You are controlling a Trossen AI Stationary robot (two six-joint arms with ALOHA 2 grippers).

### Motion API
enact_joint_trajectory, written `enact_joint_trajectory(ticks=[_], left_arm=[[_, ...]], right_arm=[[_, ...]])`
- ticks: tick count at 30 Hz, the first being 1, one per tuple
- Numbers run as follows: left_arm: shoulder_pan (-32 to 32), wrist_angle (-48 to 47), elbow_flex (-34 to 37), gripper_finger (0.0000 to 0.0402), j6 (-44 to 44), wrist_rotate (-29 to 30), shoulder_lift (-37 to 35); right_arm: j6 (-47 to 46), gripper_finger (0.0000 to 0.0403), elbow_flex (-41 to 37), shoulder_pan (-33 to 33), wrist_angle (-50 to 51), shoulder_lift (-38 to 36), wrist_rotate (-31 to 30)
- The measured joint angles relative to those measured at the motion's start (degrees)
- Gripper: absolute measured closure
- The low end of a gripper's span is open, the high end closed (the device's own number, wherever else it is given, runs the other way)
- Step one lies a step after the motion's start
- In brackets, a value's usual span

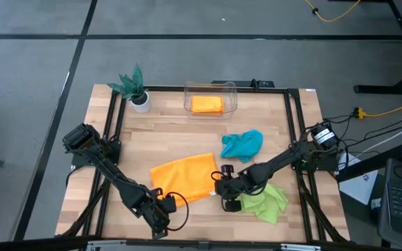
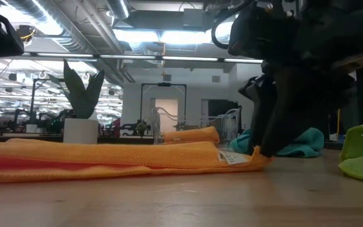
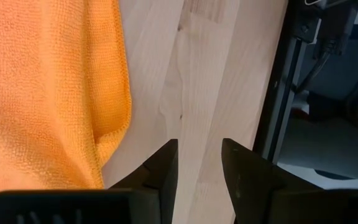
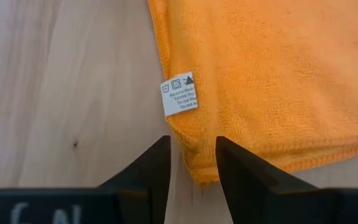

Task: Fold microfiber towels
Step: Fold the orange microfiber towel

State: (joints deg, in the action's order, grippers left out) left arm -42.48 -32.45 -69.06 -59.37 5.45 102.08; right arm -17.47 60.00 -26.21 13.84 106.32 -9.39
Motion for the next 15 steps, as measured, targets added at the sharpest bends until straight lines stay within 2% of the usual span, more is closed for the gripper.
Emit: enact_joint_trajectory(ticks=[6,13,15], left_arm=[[0.0,0.0,0.0,0.0286,0.0,0.0,0.0],[0.0,0.0,0.0,0.0286,0.1,0.0,0.0],[0.0,0.0,0.0,0.0286,0.1,0.0,0.0]], right_arm=[[1.7,0.0306,0.0,-0.8,0.1,0.0,0.0],[2.8,0.0388,0.1,-0.9,0.4,0.0,-1.4],[2.8,0.0395,0.7,-0.9,1.1,0.0,-2.2]])
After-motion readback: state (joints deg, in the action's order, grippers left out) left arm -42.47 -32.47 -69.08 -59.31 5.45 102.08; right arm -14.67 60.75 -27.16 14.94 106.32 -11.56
